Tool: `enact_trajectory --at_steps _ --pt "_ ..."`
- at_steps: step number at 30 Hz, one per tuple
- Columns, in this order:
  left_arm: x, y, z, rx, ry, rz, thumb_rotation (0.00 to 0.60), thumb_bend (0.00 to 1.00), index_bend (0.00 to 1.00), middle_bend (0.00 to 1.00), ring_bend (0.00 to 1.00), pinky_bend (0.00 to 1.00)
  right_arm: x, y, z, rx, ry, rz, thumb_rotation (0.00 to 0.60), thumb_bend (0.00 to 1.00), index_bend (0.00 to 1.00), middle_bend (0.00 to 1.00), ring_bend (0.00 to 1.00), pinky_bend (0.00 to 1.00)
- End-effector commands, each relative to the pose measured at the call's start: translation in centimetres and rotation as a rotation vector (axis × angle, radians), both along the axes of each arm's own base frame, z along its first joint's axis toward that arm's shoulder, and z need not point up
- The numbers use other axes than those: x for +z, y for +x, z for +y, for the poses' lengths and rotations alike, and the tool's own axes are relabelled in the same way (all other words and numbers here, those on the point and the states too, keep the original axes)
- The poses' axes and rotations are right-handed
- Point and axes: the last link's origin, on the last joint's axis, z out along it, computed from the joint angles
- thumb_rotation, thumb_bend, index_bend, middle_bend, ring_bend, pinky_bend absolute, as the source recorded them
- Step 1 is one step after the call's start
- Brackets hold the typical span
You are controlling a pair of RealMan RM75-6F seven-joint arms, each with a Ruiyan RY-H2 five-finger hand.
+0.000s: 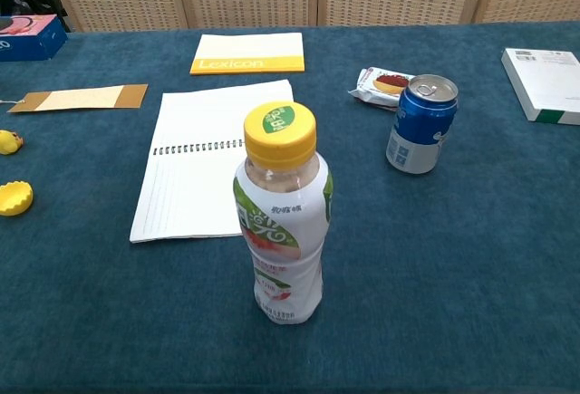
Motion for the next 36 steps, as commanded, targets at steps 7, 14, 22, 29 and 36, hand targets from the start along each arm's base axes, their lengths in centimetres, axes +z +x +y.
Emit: enact_trajectory --at_steps 7,14,22,29,36 --pt "1.8 0.7 5.7 0.083 -0.079 -0.005 0.600 0.22 0.37 0.00 0.00 0.00 0.1 0.0 0.0 0.001 -0.003 -0.005 0.600 0.00 0.04 0.00 0.00 0.00" --pt "1.7 -0.2 8.2 0.158 -0.107 0.071 0.600 0.23 0.41 0.00 0.00 0.00 0.2 -0.1 0.0 0.000 -0.003 -0.008 0.600 0.00 0.04 0.00 0.00 0.00" --pt "-0.2 -1.6 9.6 0.223 -0.157 0.127 0.600 0.29 0.41 0.00 0.00 0.00 0.1 -0.1 -0.1 0.000 -0.004 -0.009 0.600 0.00 0.04 0.00 0.00 0.00" --pt "-1.3 -2.4 10.4 0.250 -0.188 0.144 0.600 0.32 0.41 0.00 0.00 0.00 0.2 -0.1 -0.2 0.001 -0.008 -0.011 0.600 0.00 0.04 0.00 0.00 0.00" --pt "-2.4 -2.8 11.2 0.263 -0.205 0.199 0.600 0.32 0.41 0.00 0.00 0.00 0.2 -0.1 -0.2 0.002 -0.009 -0.011 0.600 0.00 0.04 0.00 0.00 0.00"
